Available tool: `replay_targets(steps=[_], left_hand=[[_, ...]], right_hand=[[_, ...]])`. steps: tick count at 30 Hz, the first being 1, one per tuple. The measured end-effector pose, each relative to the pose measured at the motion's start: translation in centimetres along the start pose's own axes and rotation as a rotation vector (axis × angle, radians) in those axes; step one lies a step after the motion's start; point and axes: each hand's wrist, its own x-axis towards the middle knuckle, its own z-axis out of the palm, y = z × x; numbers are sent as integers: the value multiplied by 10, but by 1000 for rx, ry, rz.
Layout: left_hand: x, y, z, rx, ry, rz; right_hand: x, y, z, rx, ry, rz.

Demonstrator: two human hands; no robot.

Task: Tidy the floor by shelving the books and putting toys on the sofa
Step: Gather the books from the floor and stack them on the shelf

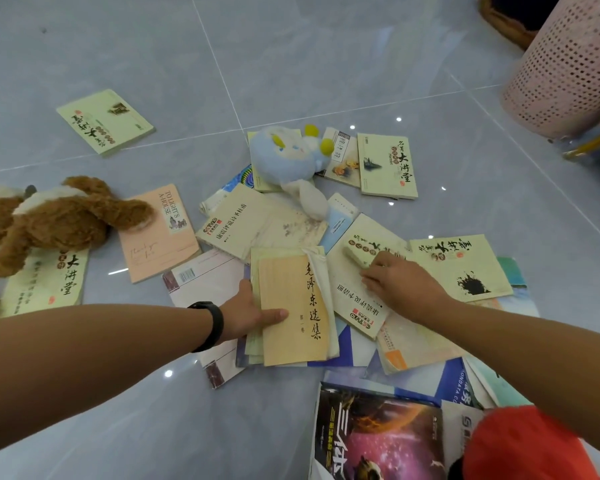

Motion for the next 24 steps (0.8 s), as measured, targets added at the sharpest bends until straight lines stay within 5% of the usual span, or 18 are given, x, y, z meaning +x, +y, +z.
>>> replay_targets(steps=[6, 13, 19, 24], left_hand=[[-11, 8, 6, 42, 43, 11], [-31, 8, 7, 114, 65, 91], [-38, 4, 8, 100, 67, 163], [-37, -7, 4, 128, 32, 89]], right_hand=[[-25, -69, -5, 419, 210, 156], [-37, -131, -11, 635, -24, 69], [-26, -114, 0, 322, -206, -113], [-18, -72, 6, 98, -341, 61]])
